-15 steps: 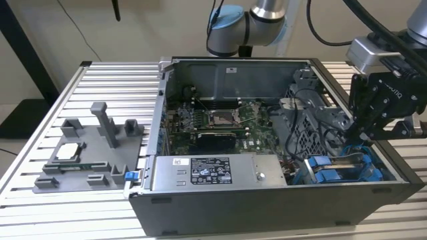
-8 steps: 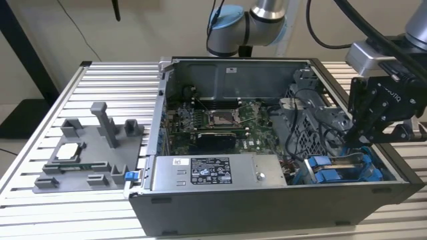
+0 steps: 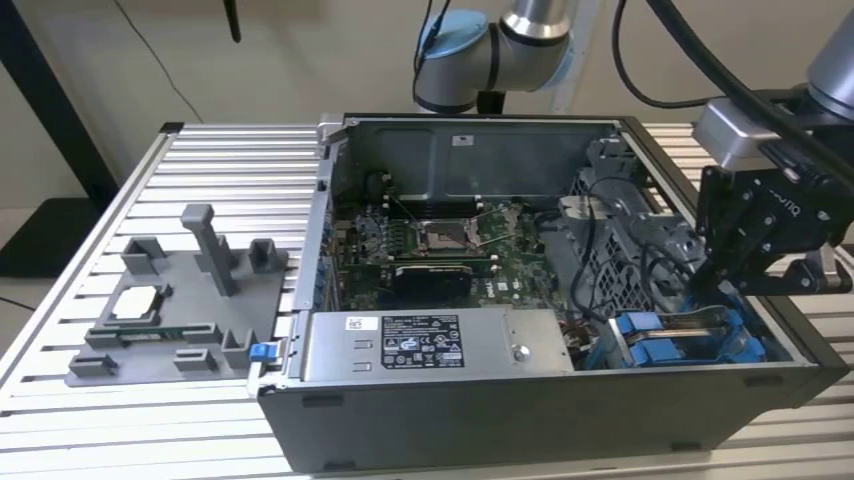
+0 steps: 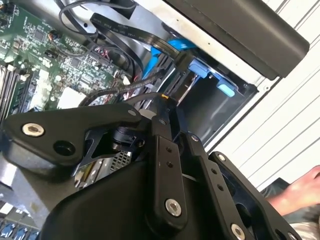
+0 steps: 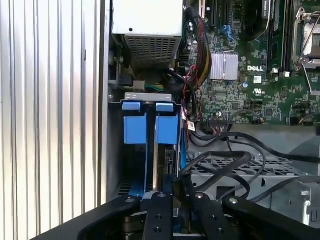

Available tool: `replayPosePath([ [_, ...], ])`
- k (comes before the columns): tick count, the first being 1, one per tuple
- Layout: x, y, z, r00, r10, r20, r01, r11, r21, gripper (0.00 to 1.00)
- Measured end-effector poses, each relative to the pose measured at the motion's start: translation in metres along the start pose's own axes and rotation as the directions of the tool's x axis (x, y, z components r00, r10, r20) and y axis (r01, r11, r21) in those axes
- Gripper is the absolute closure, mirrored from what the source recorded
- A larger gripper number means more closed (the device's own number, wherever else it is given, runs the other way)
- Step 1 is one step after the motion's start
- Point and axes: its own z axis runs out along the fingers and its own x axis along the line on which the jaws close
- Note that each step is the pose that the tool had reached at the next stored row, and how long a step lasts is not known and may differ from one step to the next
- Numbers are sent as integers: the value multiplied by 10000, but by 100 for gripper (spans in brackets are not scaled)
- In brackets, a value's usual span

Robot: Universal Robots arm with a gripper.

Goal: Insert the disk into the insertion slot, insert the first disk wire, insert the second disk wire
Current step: 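Insert the first disk wire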

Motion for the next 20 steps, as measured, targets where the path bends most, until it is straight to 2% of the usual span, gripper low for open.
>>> replayPosePath([
  [7,4,-40,107,9999,-132,-5,132,9999,-2,100],
  [15,6,-97,160,9999,-149,-3,149,9999,3,100],
  [20,8,-100,180,9999,-148,-7,148,9999,3,100],
])
